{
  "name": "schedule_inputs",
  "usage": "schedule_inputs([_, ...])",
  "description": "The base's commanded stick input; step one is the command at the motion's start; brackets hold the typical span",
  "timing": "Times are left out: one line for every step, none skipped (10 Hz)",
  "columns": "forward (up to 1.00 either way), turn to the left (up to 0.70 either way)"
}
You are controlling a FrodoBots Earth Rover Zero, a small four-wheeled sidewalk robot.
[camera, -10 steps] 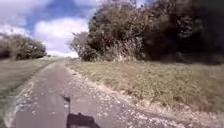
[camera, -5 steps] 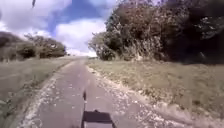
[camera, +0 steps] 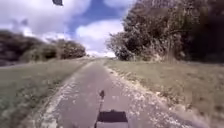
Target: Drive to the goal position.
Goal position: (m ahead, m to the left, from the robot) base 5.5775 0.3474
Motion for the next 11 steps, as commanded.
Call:
schedule_inputs([1.0,0.01])
schedule_inputs([1.0,0.01])
schedule_inputs([1.0,0.01])
schedule_inputs([1.0,0.01])
schedule_inputs([1.0,0.01])
schedule_inputs([1.0,0.01])
schedule_inputs([1.0,0.01])
schedule_inputs([1.0,0.01])
schedule_inputs([1.0,0.01])
schedule_inputs([1.0,0.01])
schedule_inputs([1.0,0.01])
